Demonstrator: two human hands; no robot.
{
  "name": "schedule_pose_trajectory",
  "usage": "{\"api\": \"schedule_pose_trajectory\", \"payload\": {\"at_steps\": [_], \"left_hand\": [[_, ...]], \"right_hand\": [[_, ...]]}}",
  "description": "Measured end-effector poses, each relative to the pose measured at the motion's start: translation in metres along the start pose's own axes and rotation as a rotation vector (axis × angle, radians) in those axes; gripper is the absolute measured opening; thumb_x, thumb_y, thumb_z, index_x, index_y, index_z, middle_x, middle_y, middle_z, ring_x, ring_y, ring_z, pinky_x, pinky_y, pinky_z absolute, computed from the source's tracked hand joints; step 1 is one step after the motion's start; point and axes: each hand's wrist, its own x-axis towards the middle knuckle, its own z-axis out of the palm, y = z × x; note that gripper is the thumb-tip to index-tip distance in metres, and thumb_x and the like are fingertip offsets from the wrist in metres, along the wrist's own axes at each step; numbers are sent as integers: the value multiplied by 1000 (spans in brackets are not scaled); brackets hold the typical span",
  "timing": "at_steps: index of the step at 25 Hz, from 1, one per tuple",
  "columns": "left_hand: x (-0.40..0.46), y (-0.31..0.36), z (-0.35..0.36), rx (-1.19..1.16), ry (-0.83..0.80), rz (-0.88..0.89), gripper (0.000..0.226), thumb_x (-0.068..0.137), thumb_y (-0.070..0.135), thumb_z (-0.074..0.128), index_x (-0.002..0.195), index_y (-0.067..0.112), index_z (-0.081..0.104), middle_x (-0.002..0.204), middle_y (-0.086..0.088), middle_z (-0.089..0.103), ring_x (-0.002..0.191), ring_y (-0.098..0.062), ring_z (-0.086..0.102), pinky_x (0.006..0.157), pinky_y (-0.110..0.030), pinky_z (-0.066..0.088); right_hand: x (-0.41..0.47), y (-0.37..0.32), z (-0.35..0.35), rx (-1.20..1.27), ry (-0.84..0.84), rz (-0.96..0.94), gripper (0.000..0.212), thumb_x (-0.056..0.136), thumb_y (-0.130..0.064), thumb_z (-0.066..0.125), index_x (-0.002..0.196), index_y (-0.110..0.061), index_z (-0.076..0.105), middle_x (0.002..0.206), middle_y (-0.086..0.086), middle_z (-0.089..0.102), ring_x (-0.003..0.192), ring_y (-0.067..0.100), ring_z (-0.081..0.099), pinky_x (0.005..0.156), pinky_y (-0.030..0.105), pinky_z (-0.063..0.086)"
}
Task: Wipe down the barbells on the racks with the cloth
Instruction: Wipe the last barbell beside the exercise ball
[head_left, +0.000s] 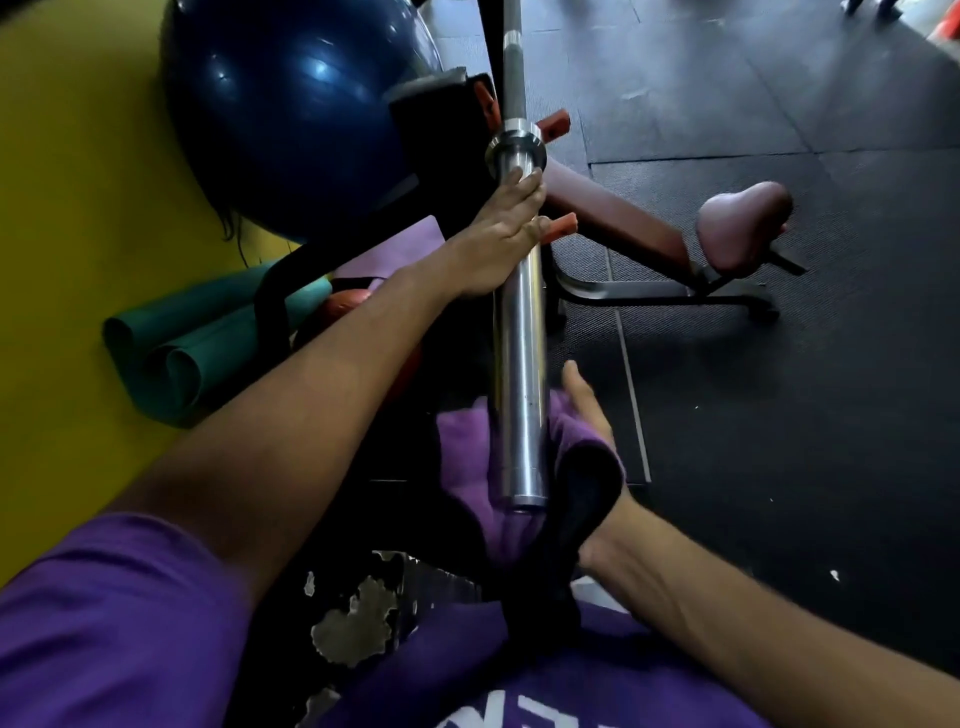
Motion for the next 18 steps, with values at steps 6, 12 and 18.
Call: {"api": "schedule_pose_trajectory", "payload": {"at_steps": [6,12,18], "left_hand": [[-1,2,-2,-2,-19,-18,55,112,29,31,159,4,19,170,-8,3,156,-20,-9,121,-26,-8],[0,-8,3,-38,19,8,56,112,34,30,161,11,18,171,1,2,156,-12,-10,126,-32,-7],[1,-11,7,-63,56,27,56,112,33,31,161,9,18,171,-2,3,156,-14,-7,127,-36,-3]], "right_hand": [[38,-43,30,-87,-16,-234,58,82,-42,78,125,-8,60,105,3,70,109,13,63,107,28,47],[-3,8,-5,27,-127,50,36,69,-53,77,62,-17,75,58,-5,66,56,7,67,63,21,55],[13,10,-16,-143,-35,83,58,67,-58,74,101,-14,61,78,4,69,67,15,71,60,27,58]]}}
